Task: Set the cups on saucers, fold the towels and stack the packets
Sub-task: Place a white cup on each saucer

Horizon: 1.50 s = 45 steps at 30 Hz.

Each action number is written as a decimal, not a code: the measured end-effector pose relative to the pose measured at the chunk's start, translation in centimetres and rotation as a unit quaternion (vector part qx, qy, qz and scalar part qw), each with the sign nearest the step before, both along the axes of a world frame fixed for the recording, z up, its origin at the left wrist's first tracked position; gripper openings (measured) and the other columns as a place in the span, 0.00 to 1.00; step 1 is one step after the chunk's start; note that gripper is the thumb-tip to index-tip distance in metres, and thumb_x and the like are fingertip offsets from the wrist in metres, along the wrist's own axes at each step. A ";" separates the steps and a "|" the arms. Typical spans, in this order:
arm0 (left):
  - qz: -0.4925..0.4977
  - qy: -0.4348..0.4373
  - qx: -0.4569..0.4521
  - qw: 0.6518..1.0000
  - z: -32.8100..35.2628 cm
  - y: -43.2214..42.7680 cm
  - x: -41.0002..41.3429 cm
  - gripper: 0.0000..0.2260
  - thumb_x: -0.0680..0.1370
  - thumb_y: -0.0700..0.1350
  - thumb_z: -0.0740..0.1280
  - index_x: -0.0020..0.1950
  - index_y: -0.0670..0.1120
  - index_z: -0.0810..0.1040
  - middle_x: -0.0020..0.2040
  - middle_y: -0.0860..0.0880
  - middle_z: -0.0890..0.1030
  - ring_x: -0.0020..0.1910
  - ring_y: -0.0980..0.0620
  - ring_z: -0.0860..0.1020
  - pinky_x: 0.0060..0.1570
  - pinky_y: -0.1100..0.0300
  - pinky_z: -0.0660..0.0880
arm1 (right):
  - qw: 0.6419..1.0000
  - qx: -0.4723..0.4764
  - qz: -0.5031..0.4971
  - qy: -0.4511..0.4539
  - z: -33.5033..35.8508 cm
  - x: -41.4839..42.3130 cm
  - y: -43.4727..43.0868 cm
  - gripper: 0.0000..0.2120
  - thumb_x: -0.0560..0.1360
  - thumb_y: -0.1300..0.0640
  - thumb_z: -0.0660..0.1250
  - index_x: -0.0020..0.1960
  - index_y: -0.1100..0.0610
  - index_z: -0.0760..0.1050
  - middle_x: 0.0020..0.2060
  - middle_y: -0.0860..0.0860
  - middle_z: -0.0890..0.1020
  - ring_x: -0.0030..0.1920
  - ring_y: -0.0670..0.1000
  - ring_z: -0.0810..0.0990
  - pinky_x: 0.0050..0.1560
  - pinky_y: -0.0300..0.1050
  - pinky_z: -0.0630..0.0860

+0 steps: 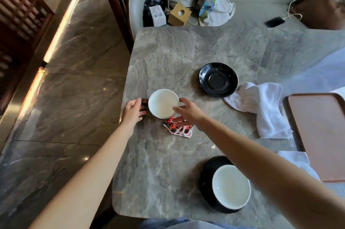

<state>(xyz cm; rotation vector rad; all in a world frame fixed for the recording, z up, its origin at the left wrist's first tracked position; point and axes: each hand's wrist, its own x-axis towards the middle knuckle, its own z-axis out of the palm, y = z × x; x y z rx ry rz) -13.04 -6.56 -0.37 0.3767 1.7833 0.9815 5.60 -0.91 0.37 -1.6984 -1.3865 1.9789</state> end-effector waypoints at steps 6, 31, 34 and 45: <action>-0.003 -0.032 -0.012 0.999 -1.6 0.6 -0.3 0.14 0.79 0.54 0.59 0.60 0.47 0.73 0.54 0.49 0.80 0.46 0.52 0.80 0.59 0.51 0.71 | 1.000 -0.007 0.005 -0.003 -1.4 -0.6 0.3 0.23 0.77 0.59 0.65 0.70 0.53 0.61 0.58 0.58 0.76 0.46 0.56 0.82 0.34 0.47 0.83; 0.006 0.004 0.084 0.996 0.2 8.3 8.7 0.06 0.76 0.47 0.67 0.49 0.46 0.74 0.50 0.48 0.80 0.46 0.53 0.79 0.41 0.63 0.71 | 0.975 0.078 -0.188 0.089 0.7 7.9 5.2 0.14 0.79 0.60 0.58 0.60 0.45 0.68 0.51 0.54 0.80 0.33 0.52 0.84 0.33 0.43 0.80; -0.012 0.012 0.088 0.996 0.3 10.4 11.5 0.07 0.76 0.46 0.66 0.51 0.45 0.74 0.52 0.47 0.79 0.50 0.50 0.78 0.38 0.65 0.69 | 0.971 0.078 -0.215 0.076 0.5 10.2 6.4 0.13 0.79 0.60 0.57 0.60 0.46 0.69 0.50 0.54 0.80 0.31 0.51 0.84 0.33 0.43 0.81; 0.002 0.010 0.064 0.998 -1.9 14.4 16.3 0.06 0.75 0.45 0.68 0.49 0.45 0.76 0.47 0.49 0.77 0.46 0.54 0.73 0.44 0.65 0.70 | 0.968 0.075 -0.236 0.036 -1.4 14.0 10.0 0.16 0.80 0.62 0.55 0.67 0.54 0.66 0.43 0.52 0.78 0.26 0.49 0.81 0.33 0.45 0.82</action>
